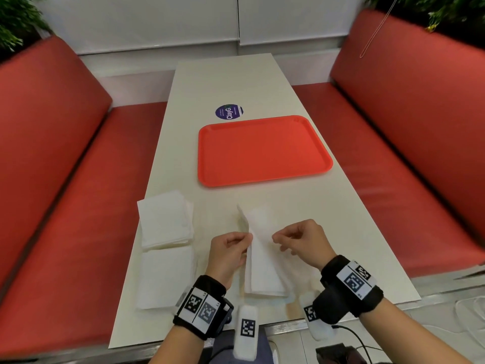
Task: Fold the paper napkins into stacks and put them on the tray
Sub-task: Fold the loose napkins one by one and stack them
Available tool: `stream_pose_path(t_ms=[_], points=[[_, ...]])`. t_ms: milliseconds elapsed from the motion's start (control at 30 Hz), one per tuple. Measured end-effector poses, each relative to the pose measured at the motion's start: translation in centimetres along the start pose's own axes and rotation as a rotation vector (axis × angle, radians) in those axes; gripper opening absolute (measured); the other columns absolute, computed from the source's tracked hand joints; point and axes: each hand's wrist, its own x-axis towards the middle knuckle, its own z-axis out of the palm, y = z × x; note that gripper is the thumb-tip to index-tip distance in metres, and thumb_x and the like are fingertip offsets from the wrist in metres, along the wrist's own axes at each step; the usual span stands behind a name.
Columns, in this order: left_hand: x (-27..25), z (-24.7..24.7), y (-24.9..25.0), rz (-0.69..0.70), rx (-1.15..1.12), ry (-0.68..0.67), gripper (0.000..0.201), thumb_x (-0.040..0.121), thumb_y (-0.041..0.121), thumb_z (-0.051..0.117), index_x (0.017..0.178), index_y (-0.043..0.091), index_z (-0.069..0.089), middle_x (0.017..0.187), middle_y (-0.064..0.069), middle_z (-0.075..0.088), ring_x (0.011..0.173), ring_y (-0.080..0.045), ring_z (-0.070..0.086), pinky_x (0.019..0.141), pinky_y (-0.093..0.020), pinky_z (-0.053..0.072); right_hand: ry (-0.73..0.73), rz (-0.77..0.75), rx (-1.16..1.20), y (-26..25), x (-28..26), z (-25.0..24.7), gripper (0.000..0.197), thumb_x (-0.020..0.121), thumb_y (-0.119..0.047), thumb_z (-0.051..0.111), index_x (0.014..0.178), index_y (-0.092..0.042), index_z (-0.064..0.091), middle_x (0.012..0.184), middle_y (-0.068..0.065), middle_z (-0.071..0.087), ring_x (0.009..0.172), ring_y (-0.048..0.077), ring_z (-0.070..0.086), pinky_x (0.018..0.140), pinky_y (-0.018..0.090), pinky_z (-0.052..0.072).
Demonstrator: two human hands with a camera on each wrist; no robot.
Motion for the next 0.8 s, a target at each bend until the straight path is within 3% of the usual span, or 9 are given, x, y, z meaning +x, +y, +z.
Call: stream_pose_path(t_ms=[67, 200, 367, 500, 600, 667, 800], points=[[0.4, -0.7, -0.4, 0.031, 0.048, 0.064, 0.007, 0.088, 0.008, 0.069, 0.092, 0.003, 0.072, 0.092, -0.017, 0.074, 0.090, -0.031, 0.071, 0.086, -0.043, 0.058, 0.014, 0.025, -0.051, 0.2, 0.1, -0.3, 0.011, 0.074, -0.028, 0.083, 0.078, -0.020, 0.078, 0.079, -0.008, 0.075, 0.065, 0.009, 0.068, 0.063, 0.020, 0.049], [0.4, -1.3, -0.7, 0.023, 0.103, 0.096, 0.007, 0.088, 0.011, 0.069, 0.086, 0.005, 0.071, 0.093, -0.019, 0.073, 0.095, -0.038, 0.068, 0.091, -0.053, 0.055, -0.120, 0.060, -0.194, -0.2, -0.2, 1.1, 0.053, 0.054, -0.055, 0.089, 0.091, -0.021, 0.076, 0.088, -0.010, 0.072, 0.076, 0.002, 0.066, 0.069, 0.014, 0.050], [0.2, -0.4, -1.0, -0.068, -0.001, -0.037, 0.012, 0.095, 0.007, 0.057, 0.086, 0.003, 0.064, 0.090, -0.020, 0.067, 0.085, -0.030, 0.064, 0.085, -0.046, 0.053, -0.164, 0.036, -0.185, -0.2, 0.2, 2.7, 0.043, 0.060, -0.038, 0.092, 0.093, -0.016, 0.076, 0.085, -0.005, 0.072, 0.070, 0.004, 0.064, 0.064, 0.011, 0.049], [0.3, -0.8, -1.1, -0.058, -0.074, 0.009, 0.020, 0.097, 0.005, 0.050, 0.080, 0.005, 0.060, 0.086, -0.017, 0.062, 0.084, -0.029, 0.060, 0.085, -0.046, 0.049, -0.129, 0.056, -0.183, 0.5, 0.6, 2.4, 0.050, 0.058, -0.045, 0.091, 0.095, -0.017, 0.074, 0.082, -0.002, 0.069, 0.067, 0.004, 0.058, 0.059, 0.007, 0.042], [0.5, -1.7, -1.3, -0.062, -0.106, 0.071, 0.022, 0.095, 0.004, 0.051, 0.074, 0.006, 0.058, 0.075, -0.010, 0.061, 0.073, -0.025, 0.057, 0.073, -0.037, 0.047, -0.134, 0.062, -0.204, 1.2, 1.0, 2.0, 0.033, 0.066, -0.036, 0.089, 0.088, -0.017, 0.073, 0.080, -0.002, 0.067, 0.065, 0.004, 0.055, 0.057, 0.006, 0.041], [0.7, -2.4, -1.5, 0.000, 0.085, 0.135, 0.015, 0.090, 0.013, 0.057, 0.076, 0.008, 0.061, 0.078, -0.008, 0.063, 0.076, -0.024, 0.058, 0.073, -0.033, 0.045, -0.146, 0.067, -0.260, 1.3, 1.2, 1.7, 0.017, 0.073, -0.028, 0.084, 0.078, -0.019, 0.071, 0.077, -0.004, 0.066, 0.063, 0.003, 0.053, 0.054, 0.007, 0.039], [0.0, -2.5, -1.2, 0.236, 0.511, 0.258, 0.011, 0.094, 0.013, 0.057, 0.094, 0.007, 0.066, 0.084, 0.002, 0.064, 0.077, -0.008, 0.058, 0.062, -0.008, 0.041, -0.041, 0.025, -0.181, 0.1, 0.9, 0.5, 0.014, 0.077, -0.020, 0.078, 0.068, -0.021, 0.067, 0.078, -0.003, 0.070, 0.063, 0.004, 0.057, 0.060, 0.012, 0.042]])
